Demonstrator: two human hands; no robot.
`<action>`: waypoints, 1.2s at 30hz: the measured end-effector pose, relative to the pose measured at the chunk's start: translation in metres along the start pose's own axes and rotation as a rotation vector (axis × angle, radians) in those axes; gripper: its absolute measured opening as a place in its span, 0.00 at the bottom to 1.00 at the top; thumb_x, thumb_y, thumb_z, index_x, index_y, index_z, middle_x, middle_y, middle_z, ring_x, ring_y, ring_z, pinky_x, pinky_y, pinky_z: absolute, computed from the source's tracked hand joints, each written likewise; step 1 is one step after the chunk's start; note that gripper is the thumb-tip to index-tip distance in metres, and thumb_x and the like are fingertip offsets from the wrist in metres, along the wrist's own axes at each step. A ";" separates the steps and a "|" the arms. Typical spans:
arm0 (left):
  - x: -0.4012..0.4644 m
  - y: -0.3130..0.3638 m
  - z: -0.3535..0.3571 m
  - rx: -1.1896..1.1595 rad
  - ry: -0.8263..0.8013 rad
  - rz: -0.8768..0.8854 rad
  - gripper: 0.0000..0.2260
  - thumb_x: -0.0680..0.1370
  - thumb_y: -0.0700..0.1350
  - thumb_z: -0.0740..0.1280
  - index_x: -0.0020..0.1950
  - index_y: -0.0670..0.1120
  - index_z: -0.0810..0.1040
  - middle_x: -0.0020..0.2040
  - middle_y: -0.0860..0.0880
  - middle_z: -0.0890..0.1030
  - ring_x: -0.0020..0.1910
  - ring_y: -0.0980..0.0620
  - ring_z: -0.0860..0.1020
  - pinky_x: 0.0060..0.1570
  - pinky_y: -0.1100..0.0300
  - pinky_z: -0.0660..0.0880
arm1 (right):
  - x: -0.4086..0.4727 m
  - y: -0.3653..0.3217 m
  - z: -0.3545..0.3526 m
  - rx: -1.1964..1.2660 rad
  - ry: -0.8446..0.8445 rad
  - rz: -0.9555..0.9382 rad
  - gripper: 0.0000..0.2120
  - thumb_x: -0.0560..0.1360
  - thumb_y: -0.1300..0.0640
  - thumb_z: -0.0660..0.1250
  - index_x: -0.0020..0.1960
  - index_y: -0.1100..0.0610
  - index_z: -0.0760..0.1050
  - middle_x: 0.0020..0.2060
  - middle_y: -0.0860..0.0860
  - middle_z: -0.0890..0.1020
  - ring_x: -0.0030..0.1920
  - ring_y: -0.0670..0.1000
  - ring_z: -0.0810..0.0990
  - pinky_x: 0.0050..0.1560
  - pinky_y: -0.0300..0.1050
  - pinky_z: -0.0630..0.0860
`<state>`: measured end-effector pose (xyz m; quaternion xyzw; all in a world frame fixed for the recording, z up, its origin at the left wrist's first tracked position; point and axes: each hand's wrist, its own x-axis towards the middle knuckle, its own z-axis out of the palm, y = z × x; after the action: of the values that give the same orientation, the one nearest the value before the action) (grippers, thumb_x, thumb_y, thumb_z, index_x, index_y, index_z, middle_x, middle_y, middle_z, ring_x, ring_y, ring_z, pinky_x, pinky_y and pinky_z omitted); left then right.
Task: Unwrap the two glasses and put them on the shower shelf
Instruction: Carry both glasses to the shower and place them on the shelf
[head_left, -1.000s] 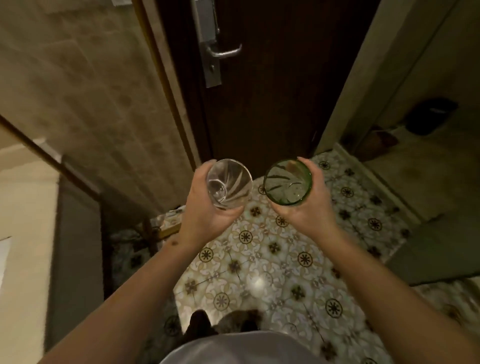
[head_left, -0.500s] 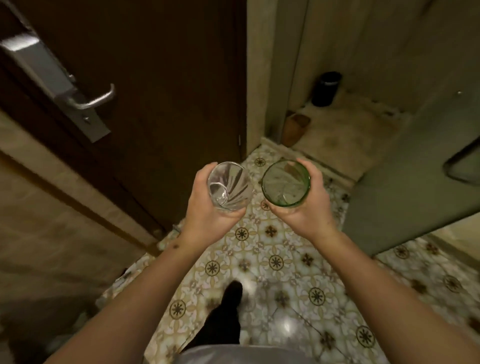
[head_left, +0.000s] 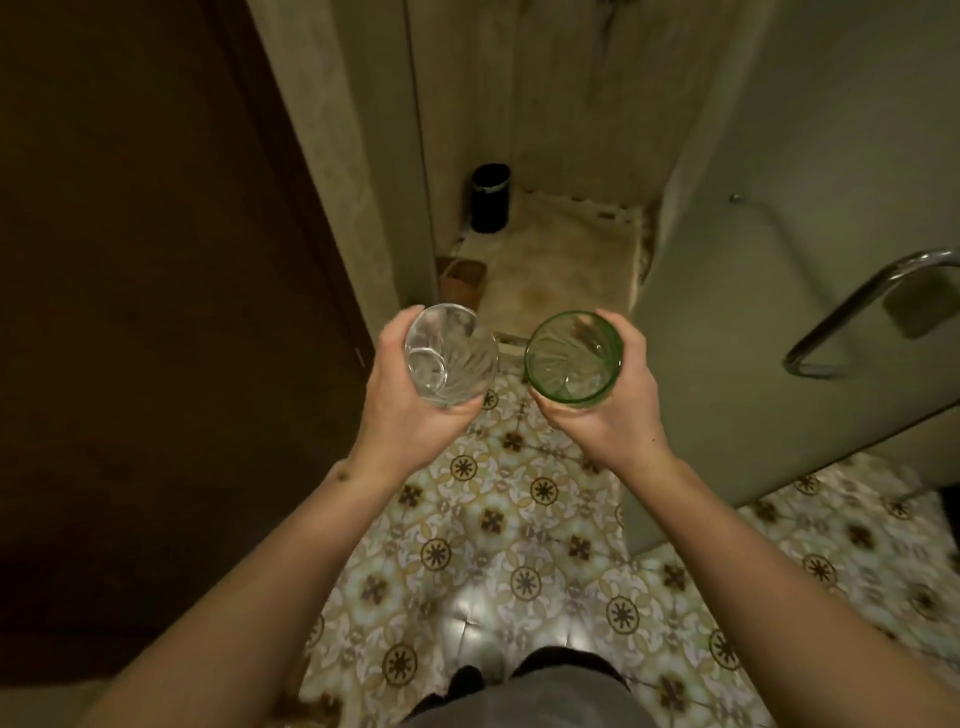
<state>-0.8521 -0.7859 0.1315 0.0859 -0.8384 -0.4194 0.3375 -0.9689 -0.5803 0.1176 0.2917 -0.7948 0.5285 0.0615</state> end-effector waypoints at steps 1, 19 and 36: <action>0.012 -0.003 0.005 -0.010 -0.013 0.012 0.43 0.66 0.54 0.80 0.74 0.49 0.61 0.65 0.73 0.67 0.64 0.69 0.73 0.60 0.74 0.70 | 0.008 0.004 0.000 -0.009 0.010 0.000 0.49 0.61 0.42 0.82 0.73 0.39 0.57 0.65 0.42 0.75 0.66 0.44 0.76 0.66 0.35 0.72; 0.262 -0.061 0.180 -0.010 -0.070 0.005 0.41 0.64 0.47 0.83 0.69 0.63 0.63 0.60 0.66 0.71 0.60 0.78 0.69 0.56 0.82 0.64 | 0.259 0.154 -0.035 -0.022 0.156 0.063 0.49 0.60 0.40 0.82 0.73 0.38 0.58 0.65 0.38 0.74 0.67 0.41 0.75 0.67 0.34 0.72; 0.492 -0.148 0.338 -0.089 -0.083 -0.022 0.42 0.64 0.59 0.80 0.68 0.75 0.58 0.62 0.71 0.72 0.61 0.67 0.75 0.55 0.77 0.70 | 0.499 0.272 -0.037 0.051 0.266 0.054 0.45 0.63 0.44 0.83 0.72 0.40 0.61 0.66 0.44 0.74 0.67 0.42 0.75 0.65 0.37 0.74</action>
<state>-1.4605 -0.8716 0.1196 0.0626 -0.8313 -0.4629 0.3014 -1.5312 -0.6735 0.1174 0.1989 -0.7735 0.5842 0.1447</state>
